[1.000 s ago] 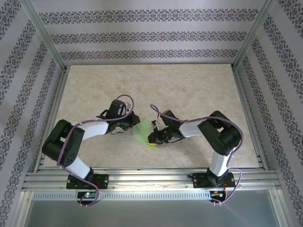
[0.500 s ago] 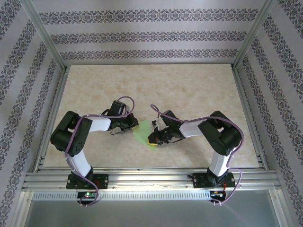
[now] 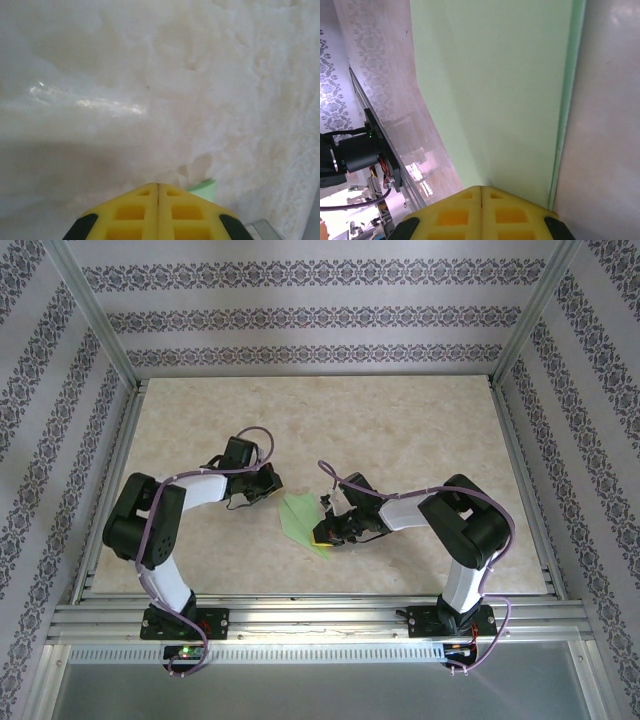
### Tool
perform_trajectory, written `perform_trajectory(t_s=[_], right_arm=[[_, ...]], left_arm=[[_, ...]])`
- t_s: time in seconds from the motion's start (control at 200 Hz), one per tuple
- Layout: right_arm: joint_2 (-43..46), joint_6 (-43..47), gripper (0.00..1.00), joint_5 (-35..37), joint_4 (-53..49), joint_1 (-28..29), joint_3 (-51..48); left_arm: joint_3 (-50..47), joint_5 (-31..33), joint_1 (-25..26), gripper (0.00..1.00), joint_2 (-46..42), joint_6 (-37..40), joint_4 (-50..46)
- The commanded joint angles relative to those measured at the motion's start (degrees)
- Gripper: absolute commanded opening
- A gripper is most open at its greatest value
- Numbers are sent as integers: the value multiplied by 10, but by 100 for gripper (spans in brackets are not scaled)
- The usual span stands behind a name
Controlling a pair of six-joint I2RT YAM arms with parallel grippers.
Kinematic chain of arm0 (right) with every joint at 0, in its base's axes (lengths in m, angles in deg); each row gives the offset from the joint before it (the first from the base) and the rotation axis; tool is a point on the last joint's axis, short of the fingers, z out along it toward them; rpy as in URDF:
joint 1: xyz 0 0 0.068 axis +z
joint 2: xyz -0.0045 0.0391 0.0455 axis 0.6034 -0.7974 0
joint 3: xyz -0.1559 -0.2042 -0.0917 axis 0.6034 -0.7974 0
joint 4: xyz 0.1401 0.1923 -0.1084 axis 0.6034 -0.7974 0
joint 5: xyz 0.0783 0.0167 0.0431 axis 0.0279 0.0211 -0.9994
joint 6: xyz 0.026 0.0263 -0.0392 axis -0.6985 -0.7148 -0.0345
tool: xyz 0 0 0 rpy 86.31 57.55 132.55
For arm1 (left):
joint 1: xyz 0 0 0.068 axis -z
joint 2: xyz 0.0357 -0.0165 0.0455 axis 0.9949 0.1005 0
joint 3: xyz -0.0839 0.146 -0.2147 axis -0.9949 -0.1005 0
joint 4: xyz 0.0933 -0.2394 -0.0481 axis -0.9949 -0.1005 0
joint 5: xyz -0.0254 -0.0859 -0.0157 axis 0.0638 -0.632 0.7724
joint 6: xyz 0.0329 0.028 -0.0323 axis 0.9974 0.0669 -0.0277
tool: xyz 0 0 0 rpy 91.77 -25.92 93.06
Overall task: Fold a paper plane with a square sheet of paper (pick it up from the middle)
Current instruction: Fourth fold the wing at the center of the table.
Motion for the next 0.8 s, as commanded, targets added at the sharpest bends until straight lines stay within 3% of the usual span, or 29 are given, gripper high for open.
perform_trajectory(t_s=[0.0, 0.295, 0.794], right_arm=[[-27, 8, 0, 44, -83, -4, -24], [-24, 5, 0, 51, -85, -7, -27], [29, -23, 0, 25, -84, -8, 6]], left_arm=[[13, 5, 21, 5, -59, 18, -30], [-10, -10, 132, 4, -20, -20, 35], [-62, 22, 134, 4, 53, -7, 73]])
